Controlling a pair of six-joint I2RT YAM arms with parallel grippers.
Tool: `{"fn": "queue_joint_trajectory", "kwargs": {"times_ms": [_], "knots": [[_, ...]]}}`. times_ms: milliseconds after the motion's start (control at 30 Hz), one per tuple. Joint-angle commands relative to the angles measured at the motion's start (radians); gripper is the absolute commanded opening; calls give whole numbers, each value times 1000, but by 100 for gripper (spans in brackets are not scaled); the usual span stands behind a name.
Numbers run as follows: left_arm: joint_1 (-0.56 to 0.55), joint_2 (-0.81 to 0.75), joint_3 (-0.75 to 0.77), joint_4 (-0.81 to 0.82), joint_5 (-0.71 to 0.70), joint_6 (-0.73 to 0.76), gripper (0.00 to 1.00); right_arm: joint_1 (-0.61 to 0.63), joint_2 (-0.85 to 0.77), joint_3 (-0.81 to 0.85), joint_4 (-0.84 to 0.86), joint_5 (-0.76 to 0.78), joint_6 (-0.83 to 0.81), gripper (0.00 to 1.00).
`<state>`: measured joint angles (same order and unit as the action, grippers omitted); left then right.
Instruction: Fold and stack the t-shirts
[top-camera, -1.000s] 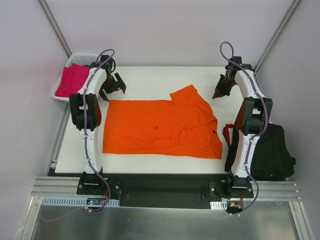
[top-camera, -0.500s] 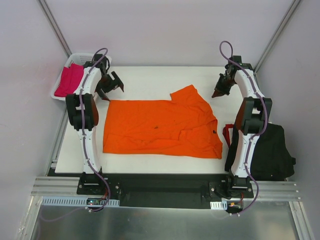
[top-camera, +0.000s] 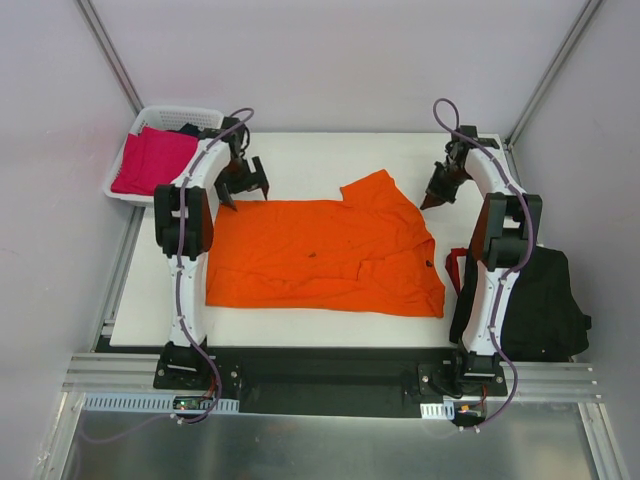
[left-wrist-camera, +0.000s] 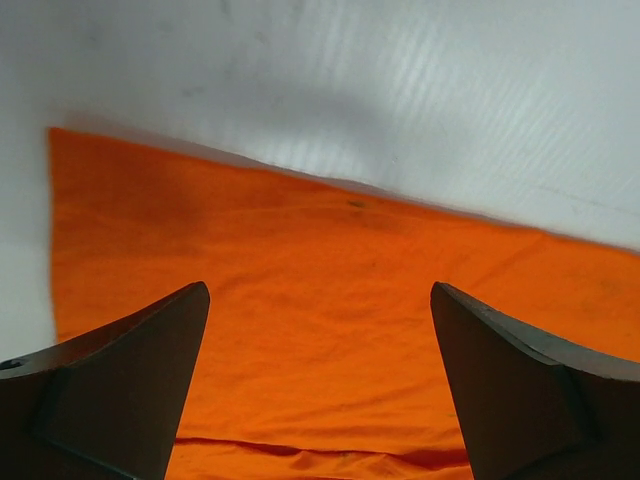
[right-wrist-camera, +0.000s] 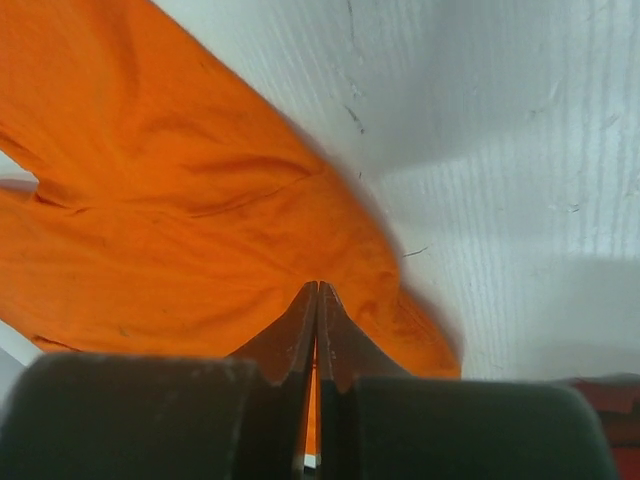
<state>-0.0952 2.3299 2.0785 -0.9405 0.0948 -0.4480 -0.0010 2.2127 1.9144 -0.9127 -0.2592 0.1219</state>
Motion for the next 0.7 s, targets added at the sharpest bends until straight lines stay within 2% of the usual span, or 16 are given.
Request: {"fn": "queue_joint_trajectory", "kwargs": {"times_ms": [0,233,433,667], "knots": [[-64,-27,-6,-24,-17,61,94,32,-93,-31,52,-93,-21,1],[-110,-41,-27,-21,48,32,93,105,-97,18,72,-158,-33,1],[-120,-44,-28,-20,59,17,88,174,-21,97,23,-270,-57,1],[-120,-40,-43,-20,60,15,87,231,21,63,11,-330,-70,1]]}}
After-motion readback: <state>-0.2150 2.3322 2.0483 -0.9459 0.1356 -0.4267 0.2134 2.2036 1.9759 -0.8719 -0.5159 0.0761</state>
